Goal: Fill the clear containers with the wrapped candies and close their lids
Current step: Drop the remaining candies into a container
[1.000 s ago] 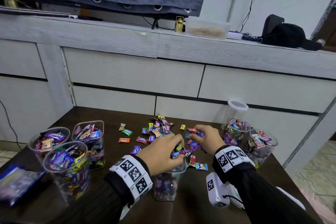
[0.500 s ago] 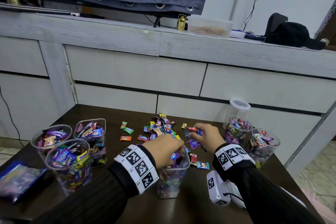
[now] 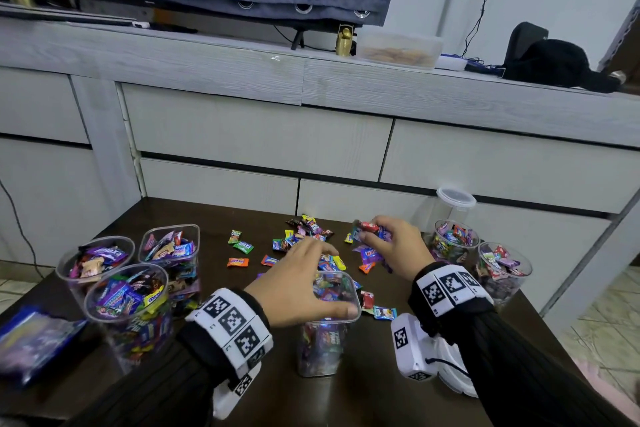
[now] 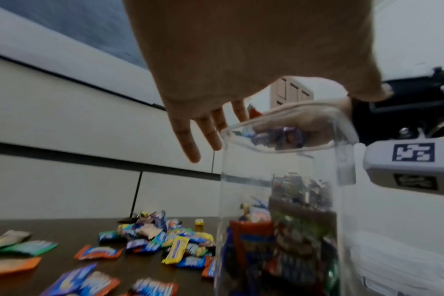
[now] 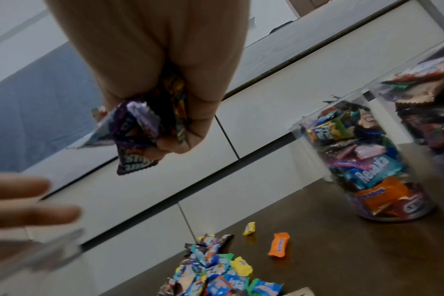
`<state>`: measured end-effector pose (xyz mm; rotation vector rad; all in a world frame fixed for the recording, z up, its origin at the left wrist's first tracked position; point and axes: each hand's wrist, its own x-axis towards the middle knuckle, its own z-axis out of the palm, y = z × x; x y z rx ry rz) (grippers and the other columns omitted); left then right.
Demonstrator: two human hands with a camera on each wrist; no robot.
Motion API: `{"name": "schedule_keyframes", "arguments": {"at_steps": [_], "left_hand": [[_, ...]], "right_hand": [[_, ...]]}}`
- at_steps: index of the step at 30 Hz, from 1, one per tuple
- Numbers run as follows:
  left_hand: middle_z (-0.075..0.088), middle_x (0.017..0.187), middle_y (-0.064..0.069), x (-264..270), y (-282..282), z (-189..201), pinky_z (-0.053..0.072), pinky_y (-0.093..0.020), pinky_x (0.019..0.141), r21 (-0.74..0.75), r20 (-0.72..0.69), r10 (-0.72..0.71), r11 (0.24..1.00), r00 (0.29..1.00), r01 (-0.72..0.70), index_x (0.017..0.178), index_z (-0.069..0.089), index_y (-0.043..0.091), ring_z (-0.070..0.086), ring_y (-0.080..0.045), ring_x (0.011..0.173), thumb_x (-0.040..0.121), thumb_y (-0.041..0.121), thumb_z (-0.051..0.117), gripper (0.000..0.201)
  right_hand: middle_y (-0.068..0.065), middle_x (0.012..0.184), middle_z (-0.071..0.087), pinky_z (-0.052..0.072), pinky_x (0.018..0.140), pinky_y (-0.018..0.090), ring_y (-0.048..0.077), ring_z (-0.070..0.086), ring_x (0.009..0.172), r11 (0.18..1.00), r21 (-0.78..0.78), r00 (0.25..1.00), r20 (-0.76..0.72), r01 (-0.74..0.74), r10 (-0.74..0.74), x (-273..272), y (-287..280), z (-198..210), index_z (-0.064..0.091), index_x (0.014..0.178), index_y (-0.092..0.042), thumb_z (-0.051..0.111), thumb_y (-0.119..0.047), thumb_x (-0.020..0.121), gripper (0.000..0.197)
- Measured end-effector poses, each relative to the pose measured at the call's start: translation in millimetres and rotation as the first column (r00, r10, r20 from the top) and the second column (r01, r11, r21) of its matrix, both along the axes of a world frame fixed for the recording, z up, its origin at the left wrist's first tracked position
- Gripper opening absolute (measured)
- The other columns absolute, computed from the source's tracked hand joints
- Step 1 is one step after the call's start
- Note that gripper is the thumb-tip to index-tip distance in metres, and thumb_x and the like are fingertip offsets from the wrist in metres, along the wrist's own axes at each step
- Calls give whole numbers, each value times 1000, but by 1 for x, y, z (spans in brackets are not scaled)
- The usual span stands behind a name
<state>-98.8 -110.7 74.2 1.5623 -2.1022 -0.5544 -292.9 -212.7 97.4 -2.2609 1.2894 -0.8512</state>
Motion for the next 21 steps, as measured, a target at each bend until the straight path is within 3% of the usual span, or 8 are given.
{"name": "schedule_keyframes", "arguments": {"at_steps": [3,6,8,9,12,15,18,21], "left_hand": [[8,157,14,6,0,-13,27,-42,117,220,-31,-10,975,999,16,148,0,41,18,-11,144,49,76,77,130],[31,152,3,10,-7,-18,42,-30,106,315,-126,-25,947,992,64,147,-5,45,47,-5,127,52,59,87,133],[46,139,2,12,-11,-19,45,-16,91,332,-113,-20,942,993,56,149,-7,34,56,1,107,57,52,89,134],[48,137,1,13,-13,-19,44,-16,89,344,-90,-5,938,996,36,151,-10,26,55,0,105,59,51,88,137],[43,143,-1,14,-14,-20,41,-24,103,362,-77,33,932,997,-3,151,-20,11,47,-10,124,60,50,87,146],[38,149,-2,16,-15,-24,38,-34,112,348,-152,20,937,988,35,151,-17,12,42,-14,134,59,48,89,145],[46,139,8,16,-16,-28,41,-28,108,330,-203,-4,941,979,72,150,-13,19,47,-9,129,59,44,89,138],[53,128,9,14,-16,-31,44,-27,105,278,-298,-18,955,954,104,140,8,34,53,-4,122,58,37,91,117]], "right_hand": [[-5,64,58,36,49,11,8,51,57,999,-23,992,123,-33,36,13,11,3,60,79,-17,65,-27,88,15],[-11,67,60,39,55,8,-2,55,60,992,-56,977,172,-116,124,30,29,-3,59,78,-24,65,-27,88,12],[-13,72,62,42,61,10,-3,57,69,982,-82,967,176,-171,183,40,39,-9,60,82,-27,64,-27,89,8],[-12,76,63,45,65,15,-1,59,72,978,-93,963,179,-186,201,43,43,-12,60,84,-26,63,-26,89,6],[-8,84,64,49,72,24,6,60,80,975,-108,954,209,-195,214,48,49,-21,60,89,-23,62,-22,91,2],[-8,88,62,43,71,14,1,57,82,969,-120,948,215,-214,236,49,52,-30,59,91,-23,60,-19,91,4],[-13,88,53,34,71,4,-8,51,83,962,-132,955,144,-240,258,47,55,-37,51,92,-27,55,-16,93,12],[-14,86,44,31,70,9,-5,44,78,948,-132,954,36,-289,296,45,56,-40,47,92,-22,49,-17,95,7]]}}
